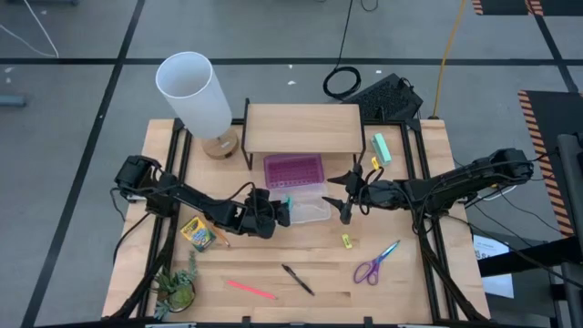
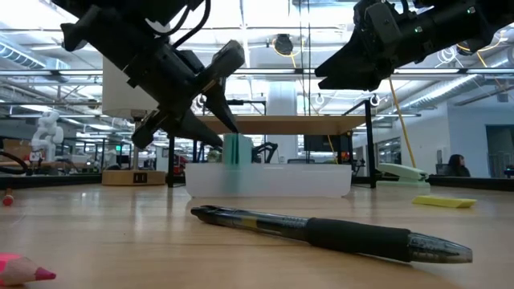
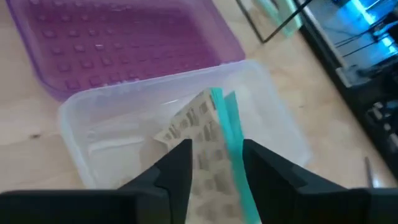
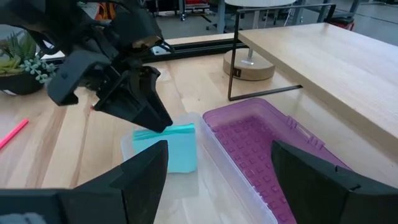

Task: Pack school essentials
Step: Put the blue sticky notes into the violet supply box

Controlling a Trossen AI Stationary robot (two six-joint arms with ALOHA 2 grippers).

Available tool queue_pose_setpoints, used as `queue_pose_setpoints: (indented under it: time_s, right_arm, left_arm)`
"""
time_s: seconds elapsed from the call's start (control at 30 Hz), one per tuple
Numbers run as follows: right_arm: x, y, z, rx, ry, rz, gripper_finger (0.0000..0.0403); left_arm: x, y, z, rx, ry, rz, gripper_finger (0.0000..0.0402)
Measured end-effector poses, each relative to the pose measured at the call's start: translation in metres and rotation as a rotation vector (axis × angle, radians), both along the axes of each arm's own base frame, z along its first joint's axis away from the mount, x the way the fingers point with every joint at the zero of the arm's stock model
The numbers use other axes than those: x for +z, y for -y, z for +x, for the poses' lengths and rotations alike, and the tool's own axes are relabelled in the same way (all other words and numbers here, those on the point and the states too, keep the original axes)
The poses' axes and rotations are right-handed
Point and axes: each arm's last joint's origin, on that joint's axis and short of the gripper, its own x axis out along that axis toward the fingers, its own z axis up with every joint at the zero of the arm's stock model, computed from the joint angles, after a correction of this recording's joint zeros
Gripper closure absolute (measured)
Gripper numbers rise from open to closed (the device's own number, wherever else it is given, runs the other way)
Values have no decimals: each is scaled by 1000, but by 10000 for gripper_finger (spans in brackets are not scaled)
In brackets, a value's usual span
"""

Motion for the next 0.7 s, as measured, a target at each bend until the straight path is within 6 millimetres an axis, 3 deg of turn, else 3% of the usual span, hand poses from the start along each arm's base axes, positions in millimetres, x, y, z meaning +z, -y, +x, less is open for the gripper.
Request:
queue_pose_setpoints:
  time_s: [0.27, 0.57, 0.7]
  right_arm:
    - [-2, 0, -1, -10, -17, 24, 126]
    - [-3, 0, -1, -11, -20, 26, 126]
    - [-2, 0, -1, -11, -13, 27, 126]
  left_arm:
    - [8, -5, -3, -55, -65, 58, 248]
    - [60, -16, -23, -220, -126, 256, 247]
    - [79, -14, -19, -470, -158, 490, 247]
